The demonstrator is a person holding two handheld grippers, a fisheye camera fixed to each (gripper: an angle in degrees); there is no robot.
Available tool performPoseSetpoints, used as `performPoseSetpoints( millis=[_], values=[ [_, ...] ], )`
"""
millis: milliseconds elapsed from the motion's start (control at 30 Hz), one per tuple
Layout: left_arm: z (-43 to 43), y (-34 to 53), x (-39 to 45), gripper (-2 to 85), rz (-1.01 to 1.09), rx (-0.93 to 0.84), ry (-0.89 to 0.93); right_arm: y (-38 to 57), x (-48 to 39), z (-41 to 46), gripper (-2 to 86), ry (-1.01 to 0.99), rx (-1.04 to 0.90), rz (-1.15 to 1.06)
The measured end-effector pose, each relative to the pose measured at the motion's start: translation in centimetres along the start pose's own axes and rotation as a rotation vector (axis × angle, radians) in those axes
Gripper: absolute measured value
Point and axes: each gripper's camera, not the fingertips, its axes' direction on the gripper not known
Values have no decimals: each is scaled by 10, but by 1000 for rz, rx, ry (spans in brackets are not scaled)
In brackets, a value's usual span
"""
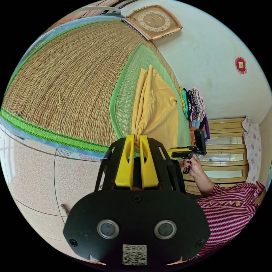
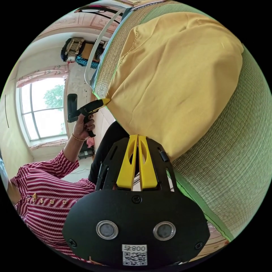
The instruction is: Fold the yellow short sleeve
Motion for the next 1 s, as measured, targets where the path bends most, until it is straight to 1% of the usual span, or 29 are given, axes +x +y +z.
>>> performPoseSetpoints(
  millis=[200, 367, 467, 533, 667, 833, 1000],
  values=[
    [-3, 35, -4, 27, -54, 16, 90, 35, -10, -39, 3, -9, 31, 17],
    [-4, 69, 0, 24, -95, 22, 196, 79, -26, -67, 13, -101, 82, 19],
    [-5, 85, 11, 23, -93, 18, 238, 103, -41, -74, 39, -147, 93, 18],
    [-6, 95, 19, 22, -90, 18, 258, 118, -51, -73, 66, -200, 90, 23],
    [-9, 117, 37, 21, -79, 12, 285, 133, -57, -73, 85, -332, 111, 48],
    [-10, 141, 60, 21, -65, 10, 322, 155, -53, -89, 103, -532, 195, 121],
    [-9, 161, 84, 21, -30, -10, 331, 180, -49, -118, 119, -648, 287, 180]
  ],
)
